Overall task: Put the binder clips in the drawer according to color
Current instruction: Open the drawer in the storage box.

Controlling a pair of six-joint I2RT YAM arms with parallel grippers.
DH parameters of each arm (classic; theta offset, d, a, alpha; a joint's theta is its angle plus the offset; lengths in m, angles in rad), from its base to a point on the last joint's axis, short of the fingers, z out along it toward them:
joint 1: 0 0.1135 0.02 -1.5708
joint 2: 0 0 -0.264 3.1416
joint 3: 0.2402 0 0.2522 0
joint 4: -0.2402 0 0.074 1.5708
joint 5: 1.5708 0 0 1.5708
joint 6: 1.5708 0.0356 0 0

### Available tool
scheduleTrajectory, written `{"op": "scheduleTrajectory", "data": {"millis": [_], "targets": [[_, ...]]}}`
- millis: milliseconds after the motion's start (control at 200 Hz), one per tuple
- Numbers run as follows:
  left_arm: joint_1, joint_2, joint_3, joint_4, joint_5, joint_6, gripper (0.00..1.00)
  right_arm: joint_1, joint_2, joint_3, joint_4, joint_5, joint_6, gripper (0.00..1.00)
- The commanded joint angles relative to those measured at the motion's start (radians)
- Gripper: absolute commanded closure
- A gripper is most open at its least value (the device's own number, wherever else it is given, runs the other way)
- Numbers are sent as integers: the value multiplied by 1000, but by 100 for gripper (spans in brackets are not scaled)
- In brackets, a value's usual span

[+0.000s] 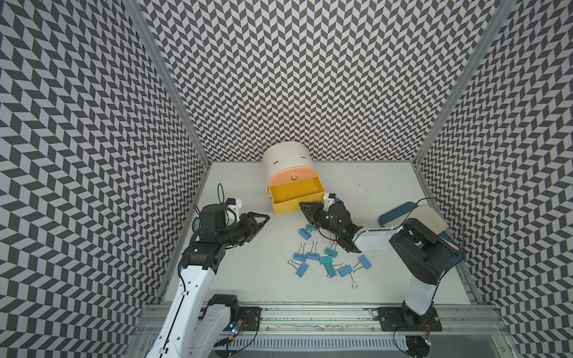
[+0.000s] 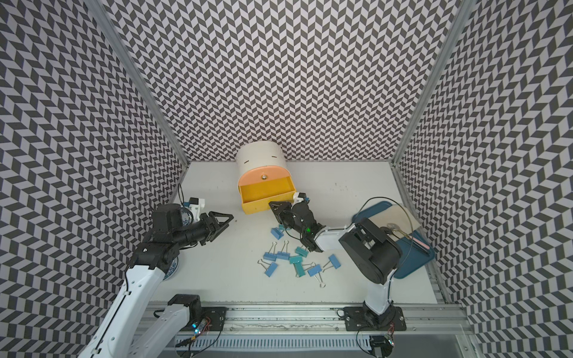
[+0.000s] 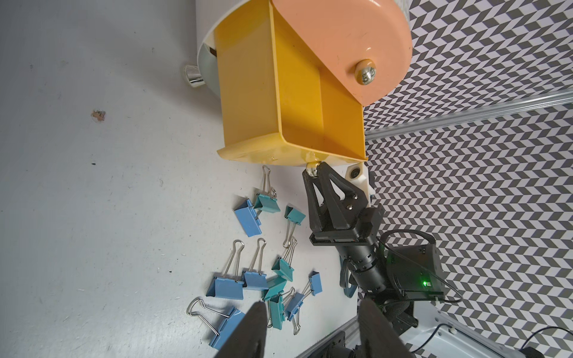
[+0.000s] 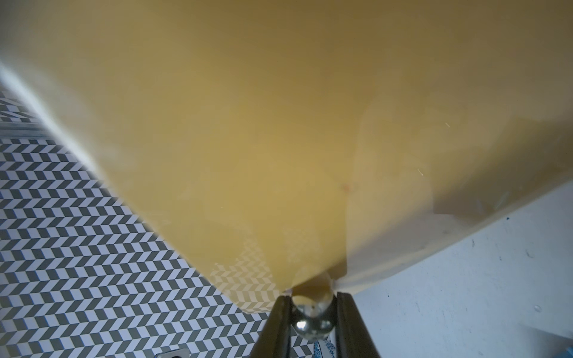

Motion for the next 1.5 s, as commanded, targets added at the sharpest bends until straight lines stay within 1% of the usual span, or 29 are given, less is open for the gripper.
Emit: {"op": "scheduleTrajectory", "data": {"millis": [0,481,786,851,1011,1127,1202,1257,1417,1497], "targets": [[-3,-18,14,-2,-4,5,49,21,-35,-13,29,-18,3,84],[-3,-37,12,-11,-3,4,48,31,-63,-34,14,-20,-5,84],[-3,-42,13,-12,-5,1,48,41,-51,-49,37,-34,12,84],[-3,-44,14,-14,-6,-1,48,42,-48,-45,36,-39,11,81],[-3,-48,12,-17,-9,-2,48,50,-35,-39,41,-47,15,66],[-3,-49,12,-17,-10,-2,48,50,-33,-42,43,-53,15,61],[-3,-50,12,-17,-10,-4,48,50,-34,-42,46,-58,5,59],[-3,-52,13,-17,-12,-4,48,51,-40,-42,39,-61,-6,55],[-1,-52,15,-15,-17,-2,48,52,-86,-44,-21,-62,-62,46],[-1,-51,15,-12,-22,-4,48,53,-118,-58,-42,-65,-87,44]]}}
